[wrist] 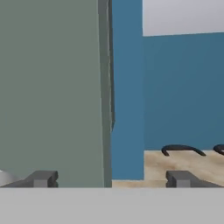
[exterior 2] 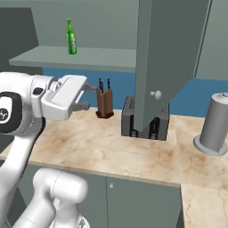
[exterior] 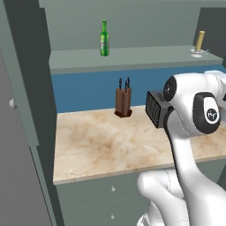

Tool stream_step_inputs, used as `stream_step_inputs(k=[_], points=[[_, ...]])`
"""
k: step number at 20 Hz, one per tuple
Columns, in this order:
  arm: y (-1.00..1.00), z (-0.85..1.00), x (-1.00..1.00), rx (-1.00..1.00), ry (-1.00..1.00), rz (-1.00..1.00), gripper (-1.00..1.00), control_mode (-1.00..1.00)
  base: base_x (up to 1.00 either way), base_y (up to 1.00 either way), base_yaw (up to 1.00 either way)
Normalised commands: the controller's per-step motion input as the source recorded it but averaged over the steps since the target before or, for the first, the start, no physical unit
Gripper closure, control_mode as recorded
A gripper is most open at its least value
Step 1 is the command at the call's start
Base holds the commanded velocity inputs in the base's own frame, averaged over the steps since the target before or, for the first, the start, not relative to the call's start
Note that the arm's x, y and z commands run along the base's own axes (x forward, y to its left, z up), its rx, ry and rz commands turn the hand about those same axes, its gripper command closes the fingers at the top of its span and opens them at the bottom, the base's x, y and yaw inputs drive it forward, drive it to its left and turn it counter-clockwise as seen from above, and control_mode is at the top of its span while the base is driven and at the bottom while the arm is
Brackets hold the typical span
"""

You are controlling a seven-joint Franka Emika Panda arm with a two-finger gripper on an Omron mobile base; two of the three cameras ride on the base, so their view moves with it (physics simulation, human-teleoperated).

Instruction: Get the candle and the beer from the cabinet and move them to the dining counter.

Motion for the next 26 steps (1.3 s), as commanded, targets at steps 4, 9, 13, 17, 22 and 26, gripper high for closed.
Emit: stream_step_inputs(k=[4, 9, 13, 17, 22, 26], points=[[-0.16, 0.0, 0.17, -0.01, -0.06, 0.0, -1.0, -1.0, 0.0, 0.0, 0.0], [-0.01, 0.0, 0.45, 0.0, -0.03, 0.0, -1.0, -1.0, 0.0, 0.0, 0.0], [-0.01, 0.0, 0.43, 0.0, 0.0, 0.0, -1.0, -1.0, 0.0, 0.0, 0.0], [-0.26, 0.0, 0.22, 0.0, 0.0, -0.01, -1.0, -1.0, 0.0, 0.0, 0.0], [-0.47, 0.0, 0.15, 0.0, 0.0, -0.05, -1.0, -1.0, 0.0, 0.0, 0.0], [-0.45, 0.0, 0.13, 0.0, 0.0, -0.06, -1.0, -1.0, 0.0, 0.0, 0.0]])
